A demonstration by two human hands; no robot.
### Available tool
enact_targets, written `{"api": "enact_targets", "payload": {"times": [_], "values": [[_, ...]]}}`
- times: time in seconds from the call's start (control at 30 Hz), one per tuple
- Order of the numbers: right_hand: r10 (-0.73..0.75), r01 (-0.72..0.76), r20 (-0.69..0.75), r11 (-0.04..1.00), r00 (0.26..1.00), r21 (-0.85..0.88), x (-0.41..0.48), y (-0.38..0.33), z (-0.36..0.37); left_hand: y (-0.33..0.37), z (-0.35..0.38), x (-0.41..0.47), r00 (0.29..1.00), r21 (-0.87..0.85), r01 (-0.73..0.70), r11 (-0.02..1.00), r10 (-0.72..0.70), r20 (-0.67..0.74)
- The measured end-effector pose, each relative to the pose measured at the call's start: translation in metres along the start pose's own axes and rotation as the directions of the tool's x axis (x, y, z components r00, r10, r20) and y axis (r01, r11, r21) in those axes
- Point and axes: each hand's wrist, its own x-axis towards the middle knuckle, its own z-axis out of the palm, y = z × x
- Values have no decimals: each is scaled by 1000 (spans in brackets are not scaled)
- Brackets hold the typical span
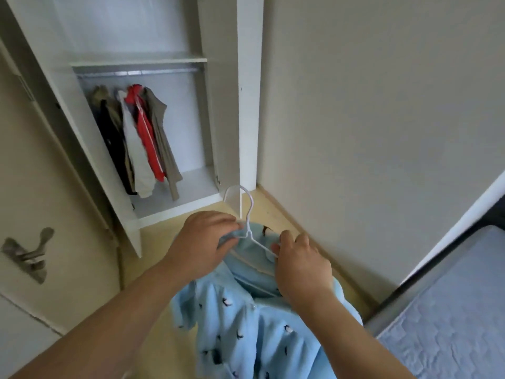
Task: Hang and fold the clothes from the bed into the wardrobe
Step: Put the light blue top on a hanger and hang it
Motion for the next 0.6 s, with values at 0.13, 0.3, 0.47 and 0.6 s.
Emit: {"api": "enact_targets", "payload": {"times": [0.13, 0.3, 0.47, 0.6], "values": [[-51, 52, 26, 999, 998, -5, 57, -16, 10, -17, 6, 27, 996, -50, 73, 996, -75, -53], [-104, 105, 102, 994, 989, -6, 123, -52, 36, -63, 17, 65, 920, -138, 344, 929, -363, -147], [-177, 180, 149, 984, 973, -5, 209, -88, 65, -143, 38, 116, 852, -239, 469, 850, -507, -132], [-246, 254, 223, 967, 943, -7, 286, -121, 88, -224, 44, 167, 857, -287, 477, 831, -512, -60]]}}
